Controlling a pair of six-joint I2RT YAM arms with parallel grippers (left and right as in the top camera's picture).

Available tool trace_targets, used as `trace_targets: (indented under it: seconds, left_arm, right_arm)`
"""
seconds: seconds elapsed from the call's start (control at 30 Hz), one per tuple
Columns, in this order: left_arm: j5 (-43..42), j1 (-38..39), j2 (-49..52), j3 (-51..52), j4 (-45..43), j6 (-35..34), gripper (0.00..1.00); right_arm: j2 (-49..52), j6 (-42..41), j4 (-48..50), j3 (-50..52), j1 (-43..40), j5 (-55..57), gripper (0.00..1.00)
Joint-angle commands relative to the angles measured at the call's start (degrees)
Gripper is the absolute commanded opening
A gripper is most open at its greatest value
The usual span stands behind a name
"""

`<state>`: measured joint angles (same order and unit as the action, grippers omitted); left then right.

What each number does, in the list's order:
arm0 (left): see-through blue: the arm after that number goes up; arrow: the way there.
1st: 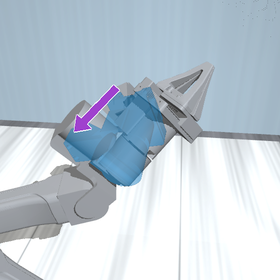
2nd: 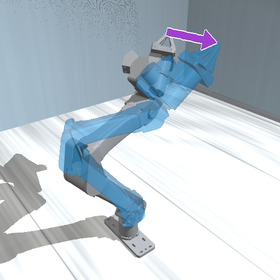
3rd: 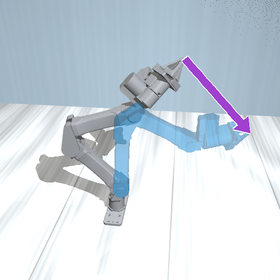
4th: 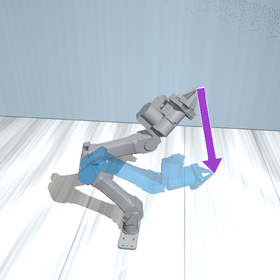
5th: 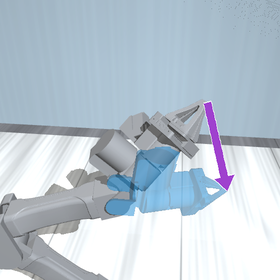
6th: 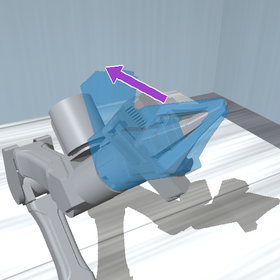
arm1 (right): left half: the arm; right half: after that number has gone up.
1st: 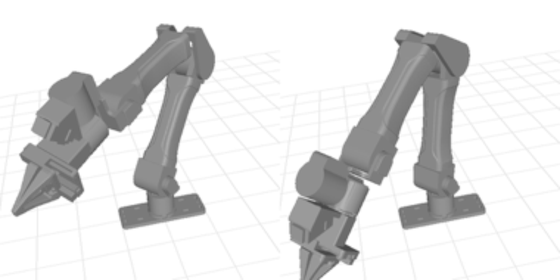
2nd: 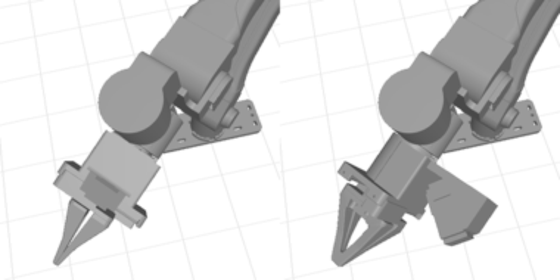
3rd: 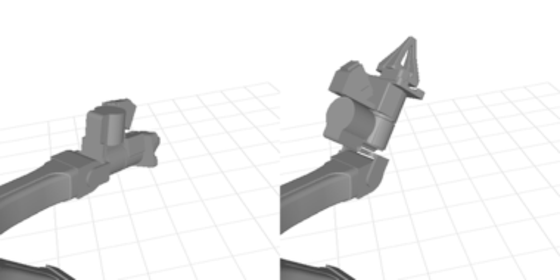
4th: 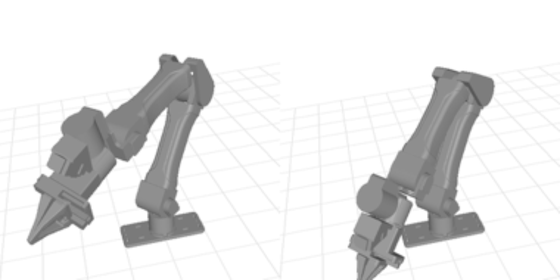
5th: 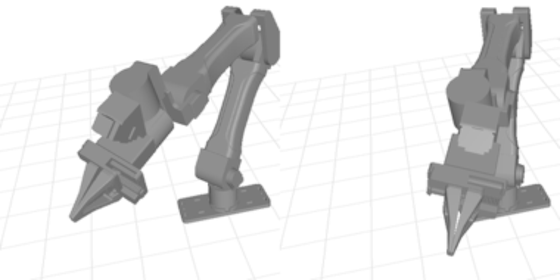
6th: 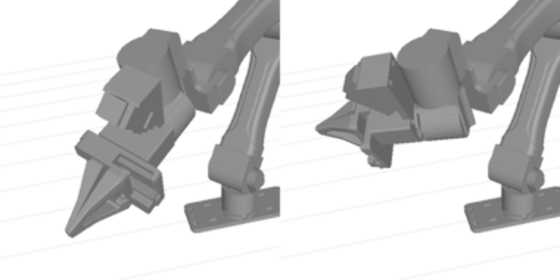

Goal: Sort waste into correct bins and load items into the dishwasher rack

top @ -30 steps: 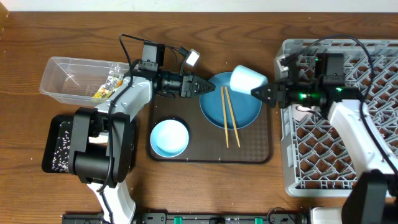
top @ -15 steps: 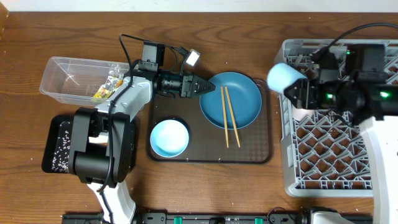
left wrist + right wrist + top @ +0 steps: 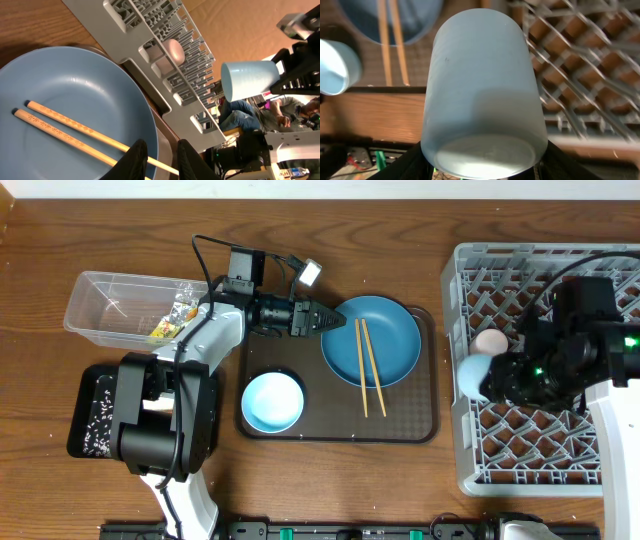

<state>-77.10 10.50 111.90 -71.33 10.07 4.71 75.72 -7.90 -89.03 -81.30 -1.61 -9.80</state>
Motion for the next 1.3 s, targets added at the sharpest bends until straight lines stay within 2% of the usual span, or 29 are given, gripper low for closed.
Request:
trace_targets:
  seconds: [0.0, 0.1, 0.53, 0.8, 0.93, 1.0, 1.07, 1.1, 1.17, 1.27]
  left_arm:
    - [0.26, -0.2, -0.31, -0.02, 0.13, 0.48, 0.24]
    - [0.24, -0.2, -0.31, -0.02, 0.13, 0.28, 0.24]
    - [0.24, -0.2, -0.31, -0.02, 0.13, -0.57, 0.24]
    - [0.26, -0.2, -0.31, -0.02, 0.13, -0.57, 0.25]
    - [0.24, -0.2, -0.31, -0.02, 0.13, -0.57, 0.25]
    - [0.24, -0.2, -0.31, -0.02, 0.13, -0.57, 0.25]
    - [0.26, -0.2, -0.31, -0.02, 0.11, -0.57, 0.25]
    - [0.24, -0.2, -0.31, -0.02, 0.11, -0.57, 0.32]
    - [0.26, -0.2, -0.31, -0.02, 0.11, -0.57, 0.34]
    - [0.24, -0.2, -0.31, -0.02, 0.13, -0.57, 0.36]
  right_arm:
    - [-0.83, -7.98, -2.4, -0.35, -1.09, 11.21, 0.17]
    - [-0.83, -11.23, -4.46, 1.09, -1.07, 14.97, 0.16]
    - [-0.83, -11.37, -1.31, 9.09, -0.98, 13.4, 0.17]
    - [-0.83, -11.15, 6.97, 18.18, -0.7, 9.42, 0.17]
    - [-0.72, -11.15, 9.09, 20.72, -0.61, 9.33, 0.21]
    - [-0.74, -11.15, 9.14, 20.68, -0.61, 9.35, 0.25]
    - [-0.72, -11.15, 9.14, 20.65, -0.63, 9.35, 0.43]
    - [-0.72, -11.15, 9.14, 20.65, -0.63, 9.35, 0.49]
    - [-0.72, -11.13, 9.14, 20.65, -0.63, 9.35, 0.64]
    - [-0.72, -10.97, 9.14, 20.41, -0.63, 9.35, 0.77]
